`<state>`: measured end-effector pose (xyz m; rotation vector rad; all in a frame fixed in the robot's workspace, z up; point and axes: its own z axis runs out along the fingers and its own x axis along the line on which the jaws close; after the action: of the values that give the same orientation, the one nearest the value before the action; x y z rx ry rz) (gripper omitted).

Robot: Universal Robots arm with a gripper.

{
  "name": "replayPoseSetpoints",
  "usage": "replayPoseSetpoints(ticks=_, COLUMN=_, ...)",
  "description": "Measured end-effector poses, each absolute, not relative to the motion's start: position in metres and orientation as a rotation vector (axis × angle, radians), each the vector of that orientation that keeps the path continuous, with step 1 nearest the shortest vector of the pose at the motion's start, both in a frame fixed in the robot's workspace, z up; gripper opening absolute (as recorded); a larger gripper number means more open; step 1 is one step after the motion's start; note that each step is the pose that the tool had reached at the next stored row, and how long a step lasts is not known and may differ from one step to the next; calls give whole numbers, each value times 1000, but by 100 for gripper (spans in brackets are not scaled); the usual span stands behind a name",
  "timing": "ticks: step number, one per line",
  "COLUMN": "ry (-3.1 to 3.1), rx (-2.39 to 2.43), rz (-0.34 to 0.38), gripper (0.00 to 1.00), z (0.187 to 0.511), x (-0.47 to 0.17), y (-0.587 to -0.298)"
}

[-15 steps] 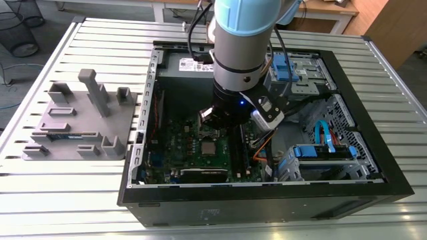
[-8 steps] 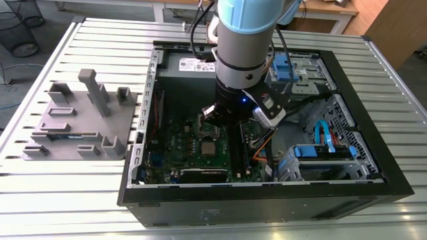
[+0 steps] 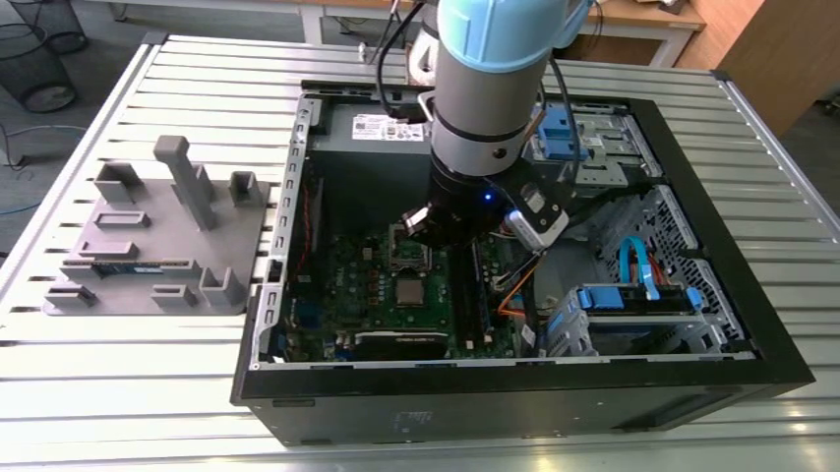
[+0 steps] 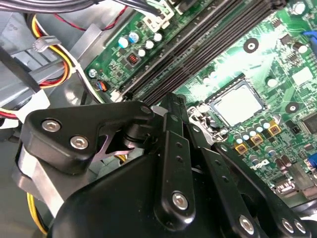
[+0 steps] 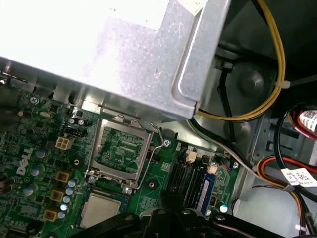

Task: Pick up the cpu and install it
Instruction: 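Close the cpu cover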

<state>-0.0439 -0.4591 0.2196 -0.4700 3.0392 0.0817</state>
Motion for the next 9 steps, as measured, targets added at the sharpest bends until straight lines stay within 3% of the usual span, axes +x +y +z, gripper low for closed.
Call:
replayPoseSetpoints(ticks=6, ry=3038, rx=-476, rz=86, gripper=11, z=220, x=-43, y=-459)
replayPoseSetpoints(ticks=9, ry=3033, rx=-475, rz=125, gripper=11, z=219, x=-43, y=-459)
